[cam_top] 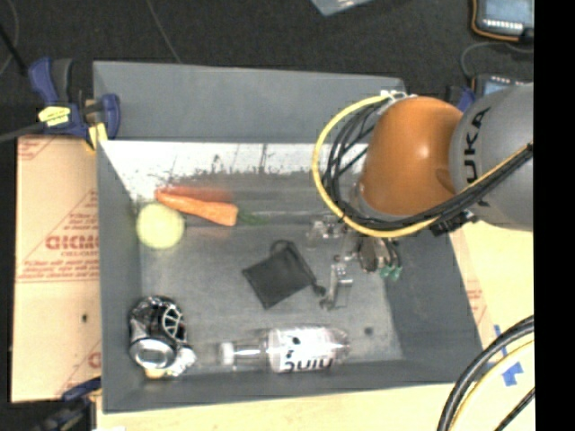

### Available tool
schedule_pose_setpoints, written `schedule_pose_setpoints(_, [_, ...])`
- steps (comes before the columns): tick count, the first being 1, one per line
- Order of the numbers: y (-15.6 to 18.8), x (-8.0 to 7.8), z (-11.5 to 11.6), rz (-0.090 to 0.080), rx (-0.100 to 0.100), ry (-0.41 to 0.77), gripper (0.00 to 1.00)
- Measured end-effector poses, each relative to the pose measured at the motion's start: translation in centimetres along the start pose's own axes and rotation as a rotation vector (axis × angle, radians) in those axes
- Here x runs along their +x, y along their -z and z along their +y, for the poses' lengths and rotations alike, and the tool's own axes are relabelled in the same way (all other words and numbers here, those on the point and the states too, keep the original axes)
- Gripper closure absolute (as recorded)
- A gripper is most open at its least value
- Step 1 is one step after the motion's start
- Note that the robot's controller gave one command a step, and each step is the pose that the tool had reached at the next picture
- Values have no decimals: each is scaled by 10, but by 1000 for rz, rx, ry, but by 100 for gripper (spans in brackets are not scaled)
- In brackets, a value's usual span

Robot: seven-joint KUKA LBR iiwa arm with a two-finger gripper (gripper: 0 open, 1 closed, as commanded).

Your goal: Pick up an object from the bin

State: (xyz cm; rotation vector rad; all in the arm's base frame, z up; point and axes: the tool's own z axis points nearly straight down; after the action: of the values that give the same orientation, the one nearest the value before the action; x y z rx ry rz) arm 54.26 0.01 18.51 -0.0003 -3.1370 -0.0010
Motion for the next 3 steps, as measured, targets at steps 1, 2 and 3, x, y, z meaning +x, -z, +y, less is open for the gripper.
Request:
schedule_pose_setpoints(1, [4, -1, 0, -7, 0, 0, 0])
schedule_pose_setpoints(2, [-23, -7, 0, -16, 2, 44, 0])
schedule_pose_setpoints(3, [-72, 5, 16, -12, 1, 32, 0])
